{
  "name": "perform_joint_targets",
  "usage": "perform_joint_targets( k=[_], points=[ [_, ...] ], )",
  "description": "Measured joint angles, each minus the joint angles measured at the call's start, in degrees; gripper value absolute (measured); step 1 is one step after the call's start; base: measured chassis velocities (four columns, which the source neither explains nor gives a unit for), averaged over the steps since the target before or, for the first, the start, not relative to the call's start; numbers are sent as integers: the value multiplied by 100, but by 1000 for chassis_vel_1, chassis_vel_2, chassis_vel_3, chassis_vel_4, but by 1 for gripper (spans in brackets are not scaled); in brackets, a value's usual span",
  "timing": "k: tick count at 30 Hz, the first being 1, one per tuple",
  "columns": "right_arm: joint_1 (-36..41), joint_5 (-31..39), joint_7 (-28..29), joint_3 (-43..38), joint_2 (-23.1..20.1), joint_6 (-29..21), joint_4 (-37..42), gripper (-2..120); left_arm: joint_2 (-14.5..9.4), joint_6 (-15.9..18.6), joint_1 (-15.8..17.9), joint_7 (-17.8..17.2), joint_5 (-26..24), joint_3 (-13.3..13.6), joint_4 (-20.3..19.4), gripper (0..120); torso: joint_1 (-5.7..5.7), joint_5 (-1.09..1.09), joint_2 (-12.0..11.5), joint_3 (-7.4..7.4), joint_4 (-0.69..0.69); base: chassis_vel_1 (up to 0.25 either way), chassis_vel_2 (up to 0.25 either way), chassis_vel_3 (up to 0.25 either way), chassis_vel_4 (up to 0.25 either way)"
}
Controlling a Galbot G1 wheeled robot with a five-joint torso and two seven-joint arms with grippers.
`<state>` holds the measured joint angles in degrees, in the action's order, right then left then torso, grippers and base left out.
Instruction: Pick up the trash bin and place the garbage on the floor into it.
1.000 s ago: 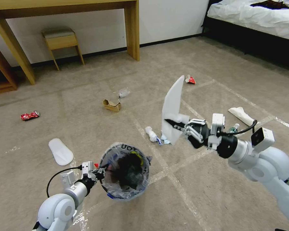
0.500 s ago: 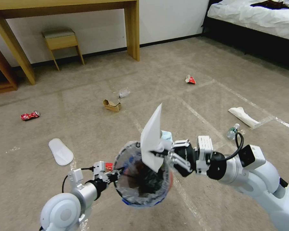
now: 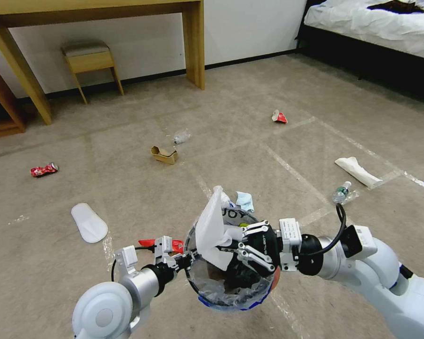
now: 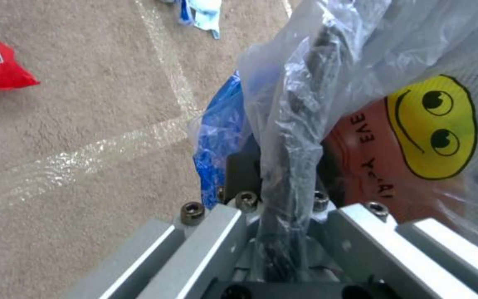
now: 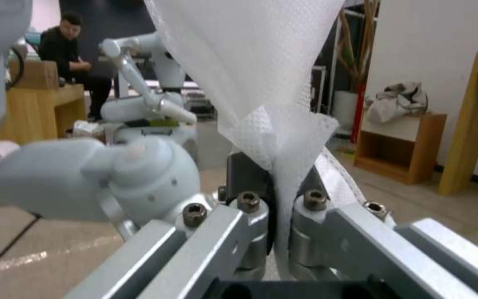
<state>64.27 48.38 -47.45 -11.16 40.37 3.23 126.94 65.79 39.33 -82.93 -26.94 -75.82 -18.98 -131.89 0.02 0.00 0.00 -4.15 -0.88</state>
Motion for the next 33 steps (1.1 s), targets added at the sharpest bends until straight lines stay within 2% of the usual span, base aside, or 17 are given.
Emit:
perform_joint_targets(
  k=[13,22,24,26,27,29,33],
  points=[
    [15,-402,-111,52,80,163,-311,0,38,16,-86,-64,-17,-47,-84,0,0,0,0,0,0,0,0,0,0],
    [126,-565,-265,-94,119,266,-555,0,53,15,-132,-65,-105,-242,-108,0,0,0,0,0,0,0,0,0,0],
    [127,-579,-288,-109,117,276,-593,4,49,12,-132,-62,-119,-263,-109,0,0,0,0,0,0,0,0,0,0],
    [134,-583,-309,-119,117,278,-619,14,58,5,-119,-62,-148,-299,-109,0,0,0,0,0,0,0,0,0,0],
    [134,-583,-309,-119,117,278,-619,14,58,5,-119,-62,-148,-299,-109,0,0,0,0,0,0,0,0,0,0],
    [172,-595,-319,-119,131,277,-639,25,90,-7,-95,-62,-184,-340,-108,0,0,0,0,0,0,0,0,0,0],
    [187,-646,-331,-117,155,285,-681,33,93,-11,-80,-60,-200,-347,-104,0,0,0,0,0,0,0,0,0,0]
  ],
)
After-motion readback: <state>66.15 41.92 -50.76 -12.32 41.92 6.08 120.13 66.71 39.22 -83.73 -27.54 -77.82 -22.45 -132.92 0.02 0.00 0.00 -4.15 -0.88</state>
